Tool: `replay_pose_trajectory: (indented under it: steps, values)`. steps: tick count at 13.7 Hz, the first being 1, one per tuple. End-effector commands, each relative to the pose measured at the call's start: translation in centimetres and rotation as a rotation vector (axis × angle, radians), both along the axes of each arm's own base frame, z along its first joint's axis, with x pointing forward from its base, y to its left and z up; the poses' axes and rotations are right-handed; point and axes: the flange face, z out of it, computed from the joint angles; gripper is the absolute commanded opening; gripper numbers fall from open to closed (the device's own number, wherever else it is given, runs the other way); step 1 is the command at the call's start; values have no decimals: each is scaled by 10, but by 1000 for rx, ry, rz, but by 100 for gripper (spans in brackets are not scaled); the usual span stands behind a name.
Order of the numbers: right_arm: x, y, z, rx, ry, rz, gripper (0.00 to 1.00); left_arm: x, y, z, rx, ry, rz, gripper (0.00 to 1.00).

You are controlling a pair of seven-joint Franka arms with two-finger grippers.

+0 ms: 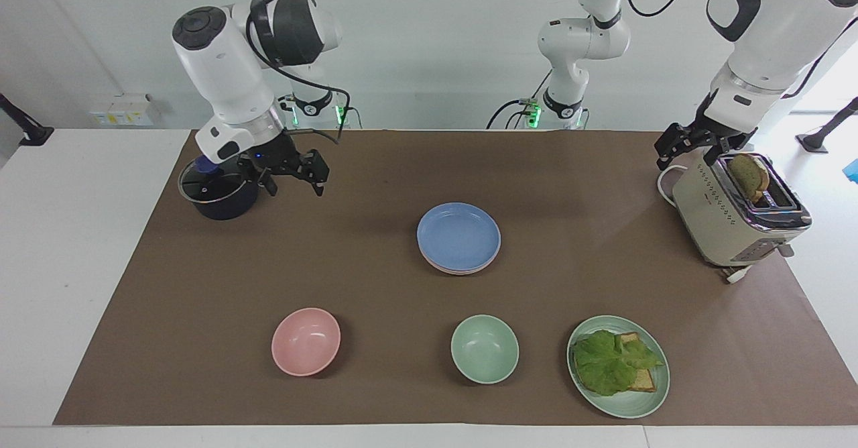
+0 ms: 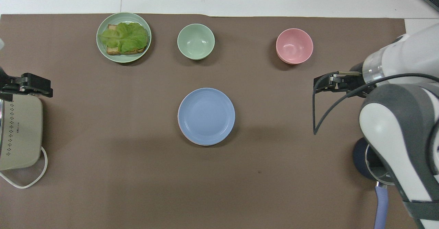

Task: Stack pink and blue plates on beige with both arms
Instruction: 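Release the blue plate and withdraw the right gripper toward the pot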

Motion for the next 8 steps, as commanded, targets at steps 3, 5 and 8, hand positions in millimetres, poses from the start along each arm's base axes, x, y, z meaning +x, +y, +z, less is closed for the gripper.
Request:
replay_pose_trajectory:
  steps: [3, 5, 8]
  values:
    - [-16, -48, 26, -44, -7, 16, 100, -3, 3, 6, -3, 0, -1, 100]
    - [-20, -65, 34, -43, -7, 15, 100, -3, 3, 6, -3, 0, -1, 100]
    - [-28, -79, 48, -43, 17, 18, 100, -3, 3, 6, -3, 0, 0, 100]
